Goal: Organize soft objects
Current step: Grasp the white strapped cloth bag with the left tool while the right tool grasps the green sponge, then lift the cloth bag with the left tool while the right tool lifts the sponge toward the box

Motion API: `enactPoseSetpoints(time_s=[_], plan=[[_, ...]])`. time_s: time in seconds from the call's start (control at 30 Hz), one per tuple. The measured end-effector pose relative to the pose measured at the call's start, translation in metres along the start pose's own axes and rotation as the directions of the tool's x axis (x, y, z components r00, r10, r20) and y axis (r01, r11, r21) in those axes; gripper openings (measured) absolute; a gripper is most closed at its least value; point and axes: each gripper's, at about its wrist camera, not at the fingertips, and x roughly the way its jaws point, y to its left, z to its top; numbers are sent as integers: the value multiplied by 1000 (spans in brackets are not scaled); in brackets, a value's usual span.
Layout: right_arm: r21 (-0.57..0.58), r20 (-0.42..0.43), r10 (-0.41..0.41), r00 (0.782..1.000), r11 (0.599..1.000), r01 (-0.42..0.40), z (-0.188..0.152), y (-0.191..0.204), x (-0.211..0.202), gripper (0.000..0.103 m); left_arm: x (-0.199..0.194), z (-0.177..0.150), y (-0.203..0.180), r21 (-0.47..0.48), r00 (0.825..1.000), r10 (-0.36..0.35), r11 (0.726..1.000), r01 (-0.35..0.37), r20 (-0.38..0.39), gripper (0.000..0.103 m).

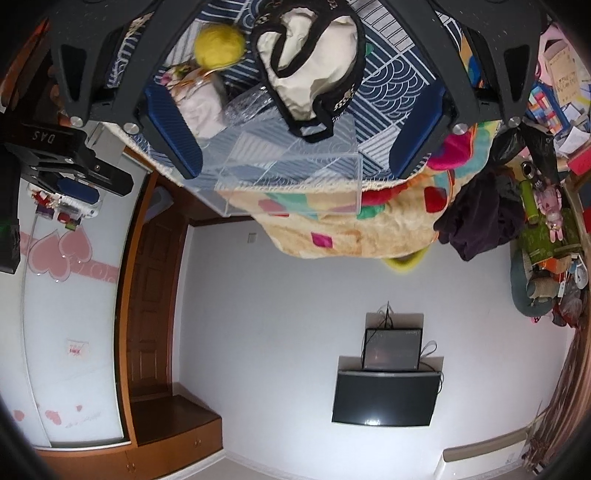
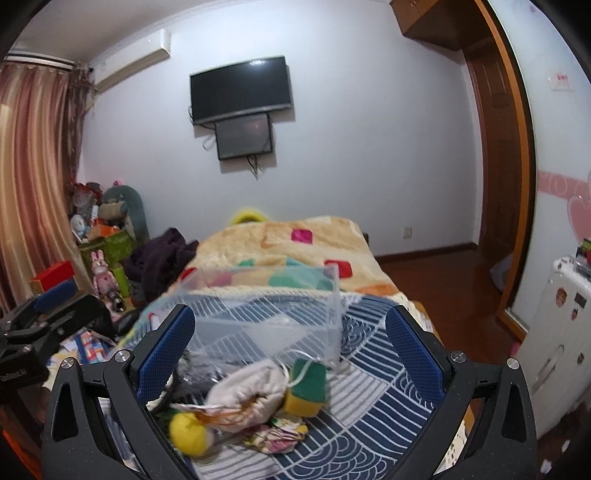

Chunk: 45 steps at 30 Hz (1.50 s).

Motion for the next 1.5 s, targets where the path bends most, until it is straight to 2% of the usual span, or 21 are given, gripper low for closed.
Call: enactPoseSetpoints(time_s=[0.07,0.13,0.4,0.5,0.57,0.67,0.8,0.97,1.13,1.23,1.33,1.5], plan=[[4,-34,-13,999,1000,13,-6,-5,8,102,11,-6,6,-15,999,-7,1000,6,-46,84],[12,-64,-20,998,1000,21,-11,-9,15,98,21,-12,13,-38,996,-10,999,7,-87,80],[81,-202,-1,979,997,17,-29,-32,37,67,52,-38,37,-108,974,-10,994,-15,-228,59],[109,-248,15,969,994,13,-36,-38,43,60,60,-45,38,-112,963,-19,994,-12,-270,51],[121,-275,24,961,993,9,-40,-40,48,55,66,-49,36,-113,954,-28,994,-6,-299,42],[133,-304,42,952,991,-1,-43,-40,51,53,70,-53,36,-109,947,-20,994,-16,-320,34],[131,-325,69,943,991,-27,-45,-37,56,53,71,-55,39,-118,947,-21,993,-18,-320,28],[115,-340,94,936,992,-58,-44,-32,61,53,68,-53,44,-136,951,-22,991,-21,-310,11],[114,-373,127,919,989,-91,-49,-27,70,53,61,-46,48,-159,959,-32,987,-14,-281,8],[116,-370,158,916,986,-124,-50,-24,71,32,54,-40,45,-156,966,-34,988,-7,-257,7],[100,-354,152,923,987,-125,-48,-20,68,29,46,-32,43,-151,973,-32,989,-2,-227,7],[92,-303,132,944,990,-109,-39,-21,58,14,35,-19,45,-150,984,-4,988,-23,-177,7]])
